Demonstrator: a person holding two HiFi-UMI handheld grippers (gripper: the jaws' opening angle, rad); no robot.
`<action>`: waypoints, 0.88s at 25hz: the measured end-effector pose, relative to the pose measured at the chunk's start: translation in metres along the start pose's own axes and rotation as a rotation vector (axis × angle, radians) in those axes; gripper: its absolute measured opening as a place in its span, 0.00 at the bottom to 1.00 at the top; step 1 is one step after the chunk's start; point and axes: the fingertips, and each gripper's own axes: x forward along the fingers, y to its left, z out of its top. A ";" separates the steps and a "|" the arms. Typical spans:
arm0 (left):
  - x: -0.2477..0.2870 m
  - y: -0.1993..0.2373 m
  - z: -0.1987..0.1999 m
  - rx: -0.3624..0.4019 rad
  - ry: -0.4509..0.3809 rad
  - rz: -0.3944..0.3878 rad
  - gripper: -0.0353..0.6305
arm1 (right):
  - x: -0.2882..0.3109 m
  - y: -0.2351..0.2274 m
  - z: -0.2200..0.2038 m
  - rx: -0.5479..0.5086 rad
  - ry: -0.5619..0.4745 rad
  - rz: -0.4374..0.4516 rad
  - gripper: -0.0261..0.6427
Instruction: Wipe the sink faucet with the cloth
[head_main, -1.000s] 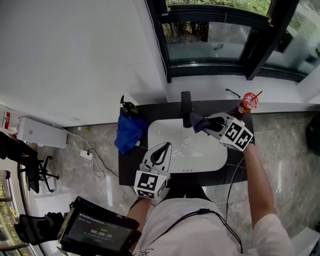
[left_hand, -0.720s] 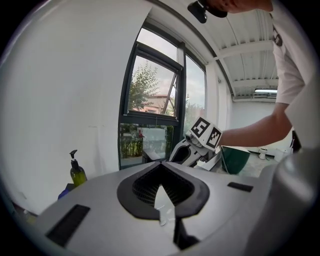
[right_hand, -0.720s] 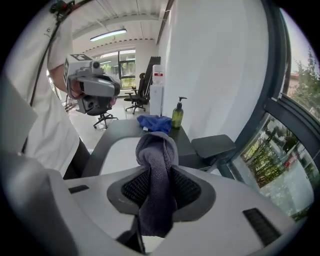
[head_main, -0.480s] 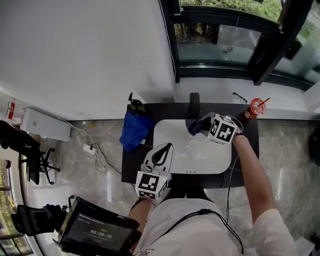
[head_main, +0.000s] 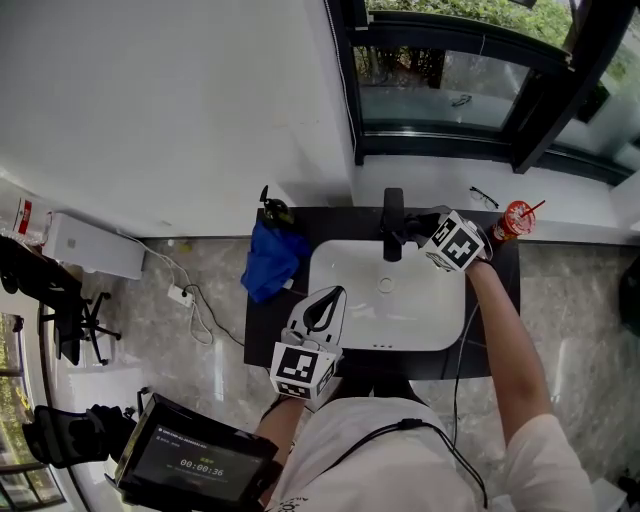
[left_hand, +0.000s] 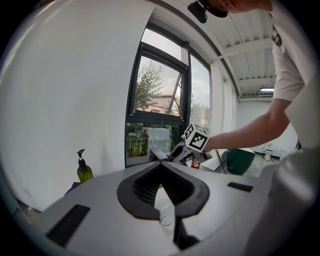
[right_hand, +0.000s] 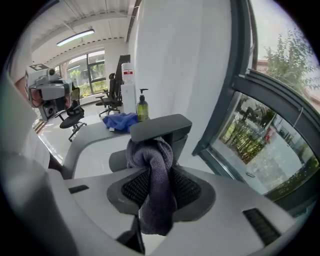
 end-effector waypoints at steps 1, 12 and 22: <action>0.001 0.001 0.000 0.000 0.000 0.000 0.04 | -0.001 -0.004 -0.003 0.009 -0.003 -0.015 0.22; 0.013 -0.001 0.001 -0.008 0.006 -0.015 0.04 | -0.051 0.012 -0.039 0.098 -0.111 0.022 0.22; 0.021 0.005 0.001 -0.003 0.018 -0.019 0.04 | -0.053 0.096 -0.007 -0.088 -0.134 0.280 0.22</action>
